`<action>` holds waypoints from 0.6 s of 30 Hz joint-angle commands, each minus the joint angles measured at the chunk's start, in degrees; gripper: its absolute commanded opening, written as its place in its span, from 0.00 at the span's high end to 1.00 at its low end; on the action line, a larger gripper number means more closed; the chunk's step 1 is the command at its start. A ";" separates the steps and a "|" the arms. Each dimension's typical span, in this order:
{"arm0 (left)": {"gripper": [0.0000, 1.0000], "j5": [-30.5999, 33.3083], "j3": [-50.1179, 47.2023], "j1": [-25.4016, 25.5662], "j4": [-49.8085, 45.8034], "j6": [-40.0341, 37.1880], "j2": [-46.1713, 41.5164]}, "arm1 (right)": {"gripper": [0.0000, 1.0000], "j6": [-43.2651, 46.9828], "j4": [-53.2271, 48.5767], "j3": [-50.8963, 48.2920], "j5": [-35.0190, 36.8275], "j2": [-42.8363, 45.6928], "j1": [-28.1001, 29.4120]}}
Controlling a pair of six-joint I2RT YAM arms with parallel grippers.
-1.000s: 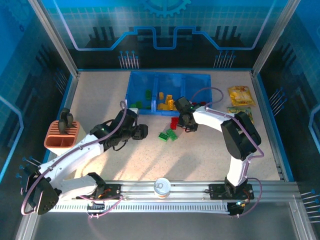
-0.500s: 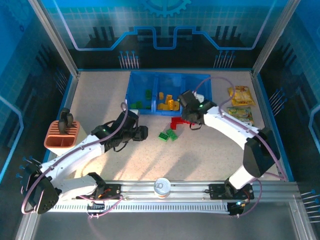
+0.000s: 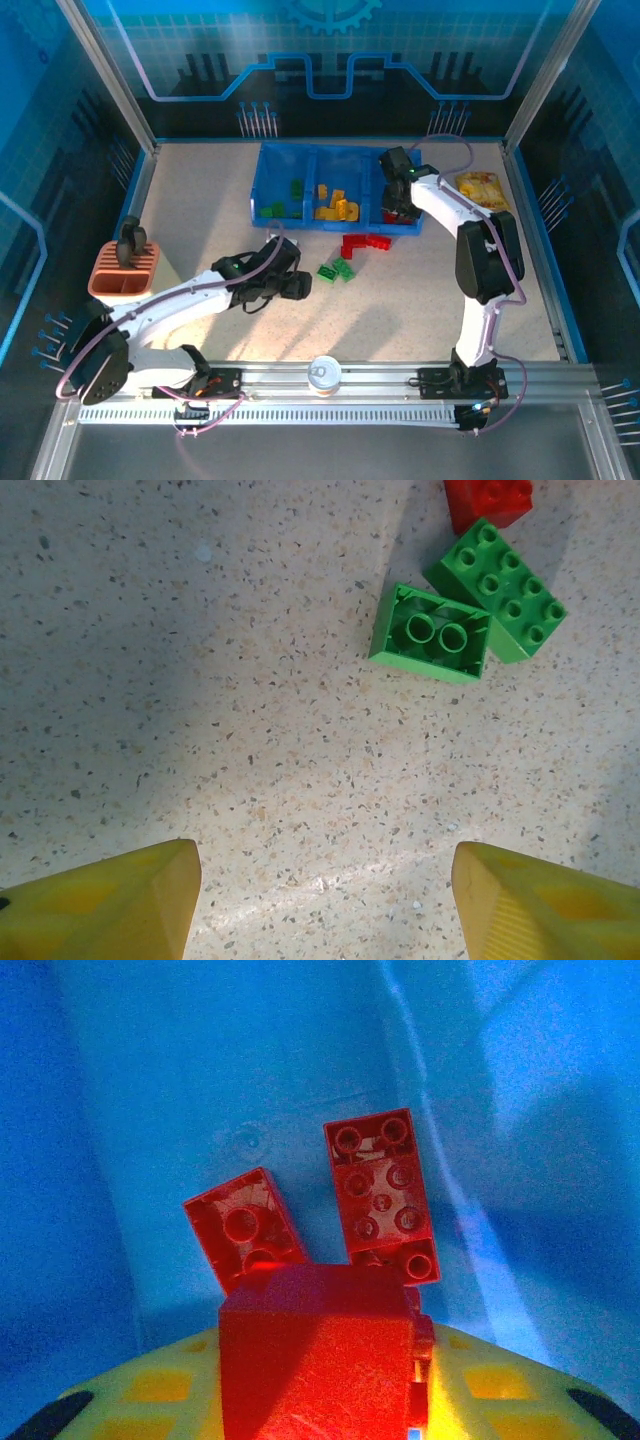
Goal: Sort the legos into containers by color
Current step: Place the lego in the container, then pick up the lego from the center of the table.
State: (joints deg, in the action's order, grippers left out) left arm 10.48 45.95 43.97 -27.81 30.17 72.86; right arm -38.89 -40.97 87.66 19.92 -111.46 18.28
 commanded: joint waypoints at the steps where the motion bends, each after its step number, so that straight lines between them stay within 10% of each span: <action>1: 0.32 -2.36 3.26 0.42 2.32 0.96 3.12 | 0.51 1.72 -2.18 2.28 -1.91 0.72 -0.58; 6: 0.32 -2.37 8.98 0.42 2.84 -0.43 9.54 | 0.22 2.94 -2.13 0.29 -3.26 5.03 -0.51; 18: 0.31 -0.75 32.71 0.33 -3.54 -5.19 31.87 | 0.22 2.22 -0.50 -16.09 -2.44 31.19 3.27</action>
State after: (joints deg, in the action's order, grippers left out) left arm 8.75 73.58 44.05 -27.16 26.87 100.60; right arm -36.36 -40.75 76.42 17.12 -84.66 20.34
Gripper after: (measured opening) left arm 0.686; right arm 0.781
